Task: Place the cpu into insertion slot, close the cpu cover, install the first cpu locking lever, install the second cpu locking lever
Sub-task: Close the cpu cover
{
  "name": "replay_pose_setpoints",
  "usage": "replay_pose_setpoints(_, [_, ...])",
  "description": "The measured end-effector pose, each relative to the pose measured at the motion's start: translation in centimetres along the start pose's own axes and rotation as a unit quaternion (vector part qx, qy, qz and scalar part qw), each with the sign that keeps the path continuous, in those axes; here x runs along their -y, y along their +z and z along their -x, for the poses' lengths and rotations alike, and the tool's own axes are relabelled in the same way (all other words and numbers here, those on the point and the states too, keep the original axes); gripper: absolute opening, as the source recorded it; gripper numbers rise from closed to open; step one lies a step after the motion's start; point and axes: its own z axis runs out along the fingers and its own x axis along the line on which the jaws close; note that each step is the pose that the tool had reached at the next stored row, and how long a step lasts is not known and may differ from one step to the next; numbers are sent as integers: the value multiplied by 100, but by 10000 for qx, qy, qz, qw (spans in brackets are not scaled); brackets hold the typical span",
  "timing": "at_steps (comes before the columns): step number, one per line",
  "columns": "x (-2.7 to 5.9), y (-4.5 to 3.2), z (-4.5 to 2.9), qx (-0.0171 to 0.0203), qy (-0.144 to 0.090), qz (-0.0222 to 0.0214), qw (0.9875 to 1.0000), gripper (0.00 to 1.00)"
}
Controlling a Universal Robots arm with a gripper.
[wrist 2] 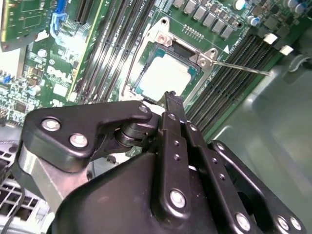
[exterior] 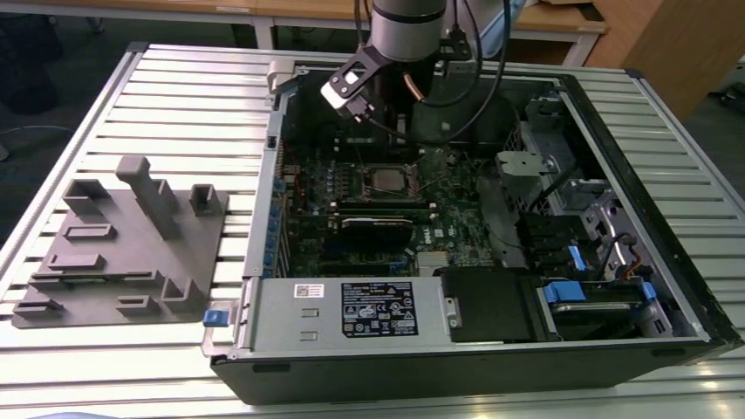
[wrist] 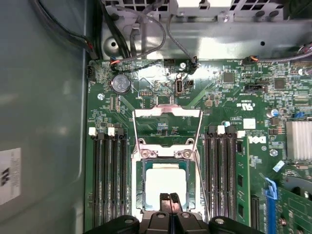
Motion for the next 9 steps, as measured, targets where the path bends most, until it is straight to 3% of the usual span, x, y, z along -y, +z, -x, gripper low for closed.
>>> replay_pose_setpoints(9, [-14,-265,-3,0,0,1,10000,11])
